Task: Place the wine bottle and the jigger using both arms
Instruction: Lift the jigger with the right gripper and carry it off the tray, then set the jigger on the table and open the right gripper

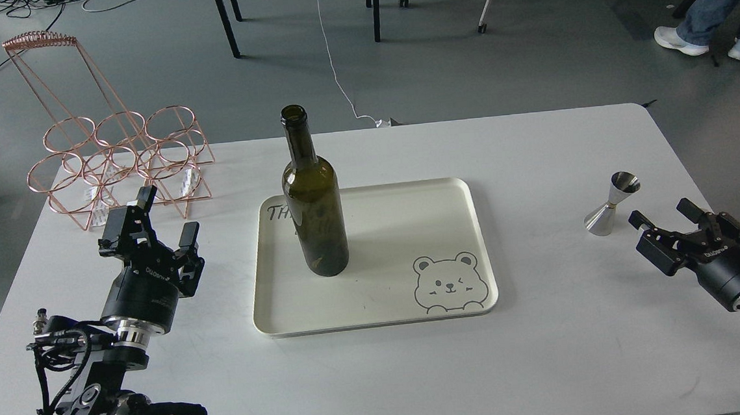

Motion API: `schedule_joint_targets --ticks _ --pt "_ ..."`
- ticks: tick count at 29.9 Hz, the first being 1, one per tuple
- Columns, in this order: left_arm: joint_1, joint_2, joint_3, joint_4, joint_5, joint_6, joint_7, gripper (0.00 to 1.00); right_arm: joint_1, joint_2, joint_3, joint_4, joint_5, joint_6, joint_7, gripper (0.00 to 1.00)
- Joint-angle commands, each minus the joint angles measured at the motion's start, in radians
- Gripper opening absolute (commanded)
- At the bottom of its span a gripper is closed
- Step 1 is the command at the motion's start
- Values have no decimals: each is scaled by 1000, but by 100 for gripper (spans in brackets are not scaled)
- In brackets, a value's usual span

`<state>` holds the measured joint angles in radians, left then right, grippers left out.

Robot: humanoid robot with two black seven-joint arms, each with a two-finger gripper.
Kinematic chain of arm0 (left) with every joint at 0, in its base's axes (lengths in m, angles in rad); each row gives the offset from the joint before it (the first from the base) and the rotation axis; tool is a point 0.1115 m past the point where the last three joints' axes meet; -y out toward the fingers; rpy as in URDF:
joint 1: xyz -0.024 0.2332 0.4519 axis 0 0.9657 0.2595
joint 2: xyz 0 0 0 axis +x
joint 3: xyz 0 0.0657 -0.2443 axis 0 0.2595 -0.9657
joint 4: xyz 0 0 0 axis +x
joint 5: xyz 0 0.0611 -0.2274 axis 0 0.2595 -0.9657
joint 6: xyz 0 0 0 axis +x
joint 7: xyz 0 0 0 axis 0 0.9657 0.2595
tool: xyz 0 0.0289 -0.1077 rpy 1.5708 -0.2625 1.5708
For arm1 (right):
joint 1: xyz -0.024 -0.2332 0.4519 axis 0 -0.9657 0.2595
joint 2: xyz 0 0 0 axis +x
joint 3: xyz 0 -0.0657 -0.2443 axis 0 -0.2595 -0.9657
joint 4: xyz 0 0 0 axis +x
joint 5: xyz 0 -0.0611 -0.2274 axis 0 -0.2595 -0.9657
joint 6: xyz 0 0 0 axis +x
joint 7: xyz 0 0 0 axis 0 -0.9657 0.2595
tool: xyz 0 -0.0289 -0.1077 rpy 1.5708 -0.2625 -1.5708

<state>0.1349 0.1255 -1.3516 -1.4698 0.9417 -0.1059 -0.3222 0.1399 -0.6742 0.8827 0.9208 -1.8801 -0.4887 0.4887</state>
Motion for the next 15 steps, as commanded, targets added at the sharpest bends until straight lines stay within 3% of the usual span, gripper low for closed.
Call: schedule_joint_targets --ticks 1,9,15 --pt "0 0 0 0 0 0 0 98 -61 -65 4 108 6 0 0 96" --pt "0 0 0 -1 0 0 0 98 -120 -231 -21 452 385 0 0 97" --pt "0 -1 0 -1 0 0 0 98 16 -219 -22 524 735 0 0 98"
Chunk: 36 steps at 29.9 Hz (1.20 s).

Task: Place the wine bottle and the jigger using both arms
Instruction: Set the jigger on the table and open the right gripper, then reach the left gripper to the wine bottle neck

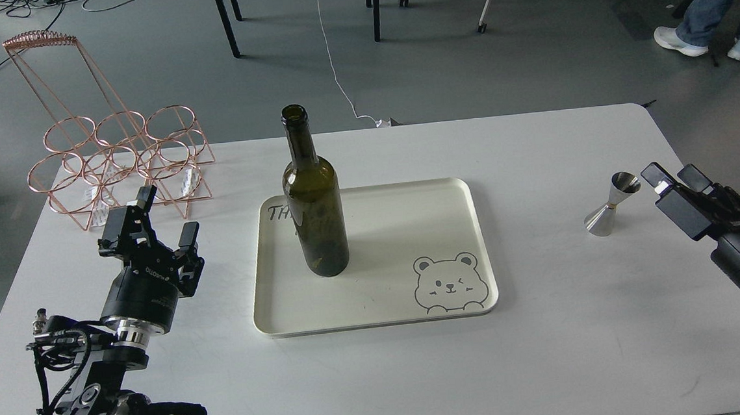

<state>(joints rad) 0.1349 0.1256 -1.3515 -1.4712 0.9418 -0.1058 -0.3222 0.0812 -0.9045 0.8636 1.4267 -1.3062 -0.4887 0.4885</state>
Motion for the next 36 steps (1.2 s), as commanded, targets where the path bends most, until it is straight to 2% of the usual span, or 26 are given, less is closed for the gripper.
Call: schedule_joint_targets --ticks 1,7,12,15,16,19,22,23,25,27,28,36 --pt "0 -1 0 0 0 0 0 98 100 21 -3 18 217 2 0 98" --pt "0 6 0 -3 0 -2 0 98 291 163 -3 -3 566 145 0 98" --pt "0 9 0 -3 2 0 0 98 411 309 2 -87 798 214 0 98" --pt "0 9 -1 -3 2 -2 0 98 443 378 9 -167 930 316 -100 98" --pt "0 9 0 -3 2 -2 0 98 445 394 11 -196 959 367 -119 98" --pt "2 9 0 -3 2 0 0 98 440 427 9 -285 987 565 -152 98" --pt "2 11 -1 -3 2 0 0 98 424 420 8 -336 987 815 -208 98" --pt "2 11 -1 -3 2 -2 0 98 416 417 8 -354 989 896 -241 99" --pt "3 11 -1 -3 2 -2 0 98 411 409 9 -367 987 975 -338 98" --pt "3 9 -1 -3 2 0 0 98 411 407 8 -367 989 949 -430 99" --pt "5 9 -1 -3 2 0 0 98 411 407 8 -365 989 928 -453 99" --pt "3 17 -5 -8 5 -5 -11 98 407 417 12 -361 989 894 -450 99"
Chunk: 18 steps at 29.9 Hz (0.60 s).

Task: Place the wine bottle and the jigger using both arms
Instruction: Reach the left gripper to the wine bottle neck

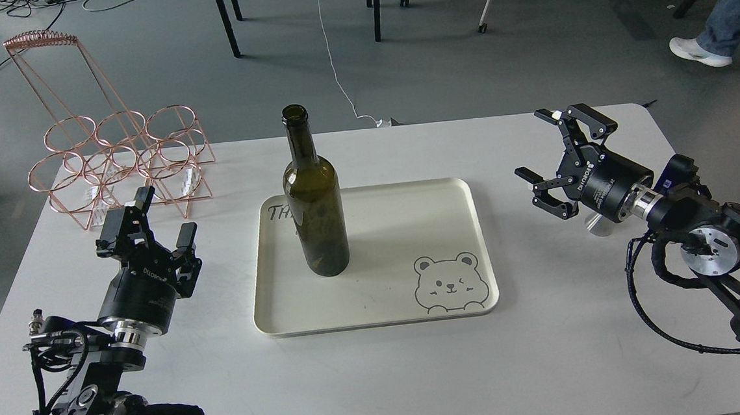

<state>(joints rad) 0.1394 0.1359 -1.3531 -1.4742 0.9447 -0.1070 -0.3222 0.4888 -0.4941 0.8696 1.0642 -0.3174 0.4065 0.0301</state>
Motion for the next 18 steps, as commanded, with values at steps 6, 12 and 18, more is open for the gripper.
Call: schedule_joint_targets --ticks 6,12,18 --pt "-15 99 -1 -21 3 -10 -166 98 -4 11 19 0 0 -2 40 99" --pt "-20 267 0 -70 156 -82 -166 98 -19 11 19 2 0 -2 45 99" --pt "-75 407 2 -123 527 -134 -166 98 -26 12 19 2 -2 -2 47 99"
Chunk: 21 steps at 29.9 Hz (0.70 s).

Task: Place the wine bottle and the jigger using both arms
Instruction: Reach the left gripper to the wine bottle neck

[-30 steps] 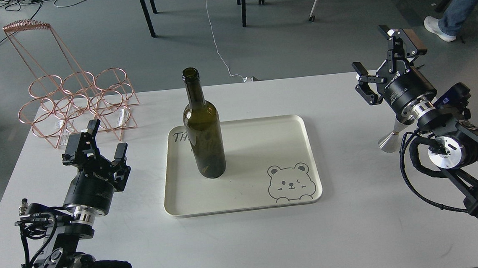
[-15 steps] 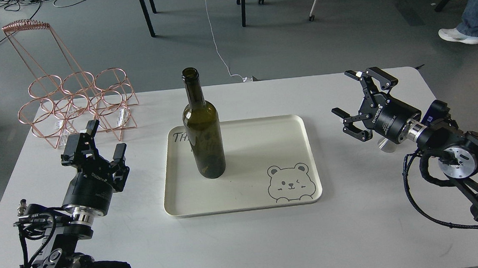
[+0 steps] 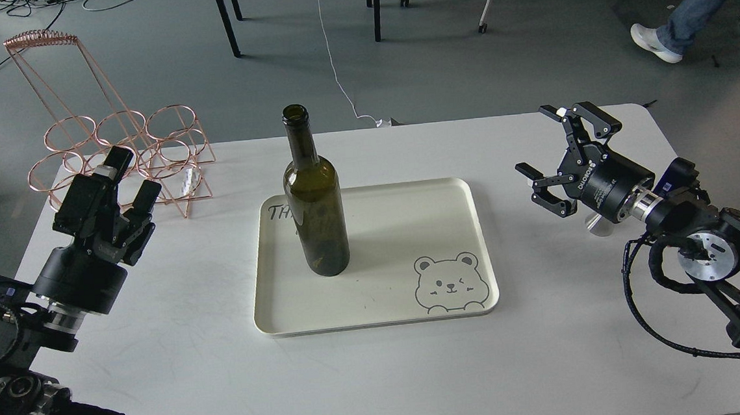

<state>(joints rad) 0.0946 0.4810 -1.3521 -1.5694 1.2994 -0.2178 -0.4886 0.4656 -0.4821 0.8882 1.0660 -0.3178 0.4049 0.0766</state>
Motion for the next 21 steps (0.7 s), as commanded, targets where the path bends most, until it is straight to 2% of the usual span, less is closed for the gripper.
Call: schedule_joint_targets --ticks 1,7,14,21 --pt "-51 83 2 -35 245 -26 0 98 -2 0 -2 -1 -3 0 0 99" --pt "-228 160 71 -49 639 -23 0 98 -10 2 -2 0 -6 0 0 99" --pt "-371 209 166 -58 727 -15 0 98 -18 2 -2 2 -9 -1 2 99" --pt "-450 205 257 -55 788 -17 0 98 -21 4 5 2 -10 -1 6 99"
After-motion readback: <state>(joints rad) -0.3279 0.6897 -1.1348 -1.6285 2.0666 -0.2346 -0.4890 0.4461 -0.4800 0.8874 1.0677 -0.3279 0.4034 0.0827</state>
